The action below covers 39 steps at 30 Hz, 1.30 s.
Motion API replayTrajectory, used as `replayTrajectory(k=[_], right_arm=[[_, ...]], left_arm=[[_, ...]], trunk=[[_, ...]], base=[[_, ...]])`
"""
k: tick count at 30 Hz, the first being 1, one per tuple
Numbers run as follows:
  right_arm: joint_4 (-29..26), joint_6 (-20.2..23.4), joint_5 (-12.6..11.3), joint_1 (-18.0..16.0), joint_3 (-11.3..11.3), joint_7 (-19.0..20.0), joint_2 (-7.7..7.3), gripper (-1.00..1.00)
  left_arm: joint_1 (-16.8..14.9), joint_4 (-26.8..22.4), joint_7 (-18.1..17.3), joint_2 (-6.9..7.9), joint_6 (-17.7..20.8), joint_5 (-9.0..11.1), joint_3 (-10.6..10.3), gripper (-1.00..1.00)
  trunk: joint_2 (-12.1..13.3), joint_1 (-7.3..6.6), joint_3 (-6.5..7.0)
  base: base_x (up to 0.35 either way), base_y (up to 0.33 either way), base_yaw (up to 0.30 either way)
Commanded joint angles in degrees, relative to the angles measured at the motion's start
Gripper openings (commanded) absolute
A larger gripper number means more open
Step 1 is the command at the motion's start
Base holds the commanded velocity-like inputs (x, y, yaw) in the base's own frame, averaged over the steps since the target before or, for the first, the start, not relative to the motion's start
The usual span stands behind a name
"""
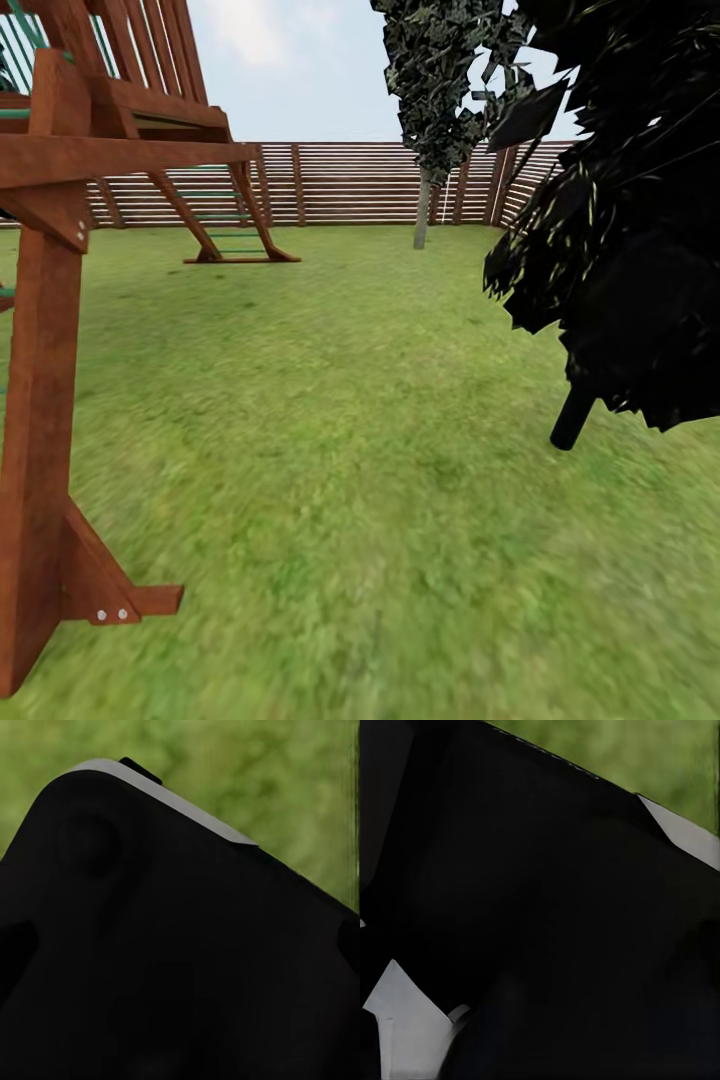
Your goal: Take the three Easter eggs out of the wicker basket on the lawn in the garden, then place them on the lawn next to a single tree (choose any tree) so that all three eggs are next to the same tree and none are left in the basket.
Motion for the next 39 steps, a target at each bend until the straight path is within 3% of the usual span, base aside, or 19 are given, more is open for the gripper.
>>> replayTrajectory(k=[1, 39], right_arm=[[-0.2, 0.3, 0.6, 0.0, -0.1, 0.2, -0.01, 1.0], [-0.1, 0.3, 0.7, 0.0, 0.1, 0.3, 0.0, 1.0]], left_arm=[[0.0, 0.0, 0.1, -0.01, -0.2, 0.2, -0.2, 1.0], [0.0, 0.0, 0.1, -0.01, -0.2, 0.3, -0.2, 1.0]], trunk=[[0.0, 0.03, -0.05], [0.0, 0.03, -0.05]], base=[[0.343, -0.09, 0.0], [0.343, -0.062, 0.0]])
